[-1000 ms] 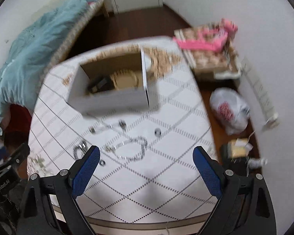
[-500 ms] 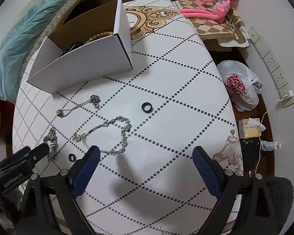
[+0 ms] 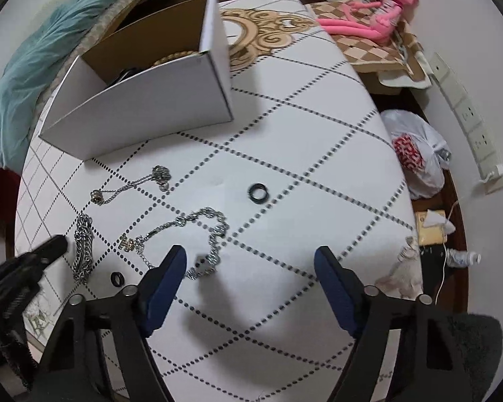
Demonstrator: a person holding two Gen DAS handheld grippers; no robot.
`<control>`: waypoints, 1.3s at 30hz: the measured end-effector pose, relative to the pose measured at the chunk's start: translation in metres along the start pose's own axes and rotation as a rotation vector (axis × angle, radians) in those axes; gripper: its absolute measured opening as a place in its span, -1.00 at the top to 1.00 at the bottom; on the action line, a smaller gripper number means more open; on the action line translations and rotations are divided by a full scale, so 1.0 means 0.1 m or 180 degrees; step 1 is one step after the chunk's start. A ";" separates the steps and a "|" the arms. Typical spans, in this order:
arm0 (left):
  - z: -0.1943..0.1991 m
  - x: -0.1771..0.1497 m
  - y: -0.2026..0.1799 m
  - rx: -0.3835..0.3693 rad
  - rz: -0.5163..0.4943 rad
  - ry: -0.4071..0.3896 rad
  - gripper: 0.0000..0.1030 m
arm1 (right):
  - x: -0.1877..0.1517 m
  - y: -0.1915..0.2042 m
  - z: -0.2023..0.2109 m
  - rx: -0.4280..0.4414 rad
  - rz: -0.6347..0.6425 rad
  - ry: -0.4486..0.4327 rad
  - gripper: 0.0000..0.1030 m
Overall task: Organize jewelry
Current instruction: 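Grasp the thick silver chain with the left tool while the right tool grasps the thin silver bracelet, then carry both chains into the white box and open both tools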
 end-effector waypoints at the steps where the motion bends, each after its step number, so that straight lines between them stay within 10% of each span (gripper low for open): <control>1: 0.01 -0.01 0.09 0.0002 0.0020 -0.0017 0.98 | 0.01 0.04 0.00 -0.0031 0.0036 -0.0027 -0.49; 6: 0.18 -0.04 0.19 -0.0149 0.0088 -0.0047 0.98 | 0.08 0.24 -0.04 -0.0217 0.0299 -0.0118 -0.26; 10: 0.18 0.00 0.15 -0.0334 0.0127 0.0016 0.88 | 0.08 0.38 -0.03 -0.0311 0.0508 -0.0279 0.92; 12: 0.10 0.11 -0.02 -0.0314 0.0061 0.0038 0.85 | 0.09 0.38 -0.02 -0.0282 0.0496 -0.0294 0.94; 14: 0.05 0.17 -0.10 -0.0257 0.0028 0.0034 0.45 | 0.08 0.33 0.00 -0.0201 0.0431 -0.0298 0.96; 16: -0.01 0.22 -0.17 -0.0267 0.0013 0.0051 -0.58 | 0.06 0.27 0.06 -0.0132 0.0332 -0.0330 0.96; 24: -0.36 0.33 -0.40 0.0002 -0.0157 0.0200 -0.56 | -0.01 -0.05 0.27 -0.0011 -0.0002 -0.0455 0.96; 29: -0.43 0.30 -0.48 0.0220 -0.0489 0.0045 0.79 | -0.05 -0.14 0.27 0.0025 -0.0056 -0.0400 0.96; 39: 0.03 0.11 -0.30 -0.0193 -0.0309 -0.0139 0.84 | -0.07 -0.02 0.61 0.0532 -0.0054 -0.0458 0.96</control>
Point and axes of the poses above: each gripper's, at about its wrist camera, not at the fingertips, and z roughly against the way its jaws point, y to its left, x to its top, the point moved 2 cm from there along -z, roughly the way its jaws point, and after that the axes turned 7 degrees about y, right-handed, at the moved point
